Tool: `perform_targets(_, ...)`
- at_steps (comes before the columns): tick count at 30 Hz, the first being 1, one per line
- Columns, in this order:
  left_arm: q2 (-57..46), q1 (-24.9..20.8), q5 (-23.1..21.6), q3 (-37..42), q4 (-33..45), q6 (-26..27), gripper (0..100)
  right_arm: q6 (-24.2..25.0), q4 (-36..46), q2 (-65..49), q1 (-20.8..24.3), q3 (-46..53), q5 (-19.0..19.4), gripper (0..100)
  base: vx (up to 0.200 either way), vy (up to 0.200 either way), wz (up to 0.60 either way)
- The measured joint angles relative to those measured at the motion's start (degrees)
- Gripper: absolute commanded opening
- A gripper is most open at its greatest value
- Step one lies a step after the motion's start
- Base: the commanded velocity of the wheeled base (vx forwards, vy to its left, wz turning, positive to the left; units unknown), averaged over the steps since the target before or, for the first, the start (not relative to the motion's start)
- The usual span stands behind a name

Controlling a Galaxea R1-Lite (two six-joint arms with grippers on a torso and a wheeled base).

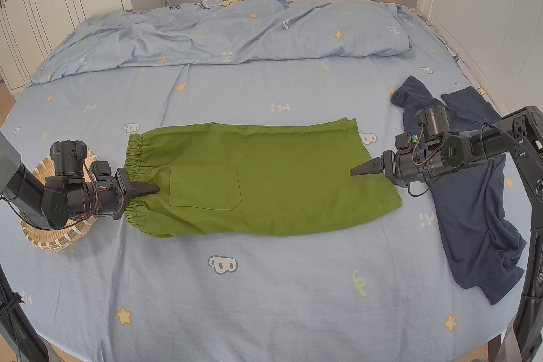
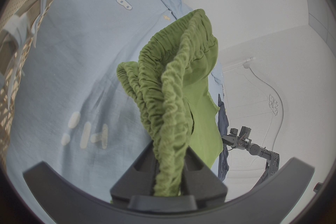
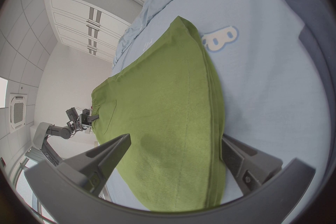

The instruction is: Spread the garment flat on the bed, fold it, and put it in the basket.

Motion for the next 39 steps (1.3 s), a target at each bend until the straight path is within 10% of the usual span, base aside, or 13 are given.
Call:
perform_targets(23,0.57,0.5,-0.4,-0.87,2.47,-0.11,0,0.18,7.27,-0.51,-3.36,-3.74,8.19,0,0.0,0.0,0.0)
perform_targets(39,-1.24,3.12,-0.95,-10.73,34.49,11.19,0,-2.16,15.64,-13.09,-3.56,9.81,7.89,0,0.0,0.0,0.0)
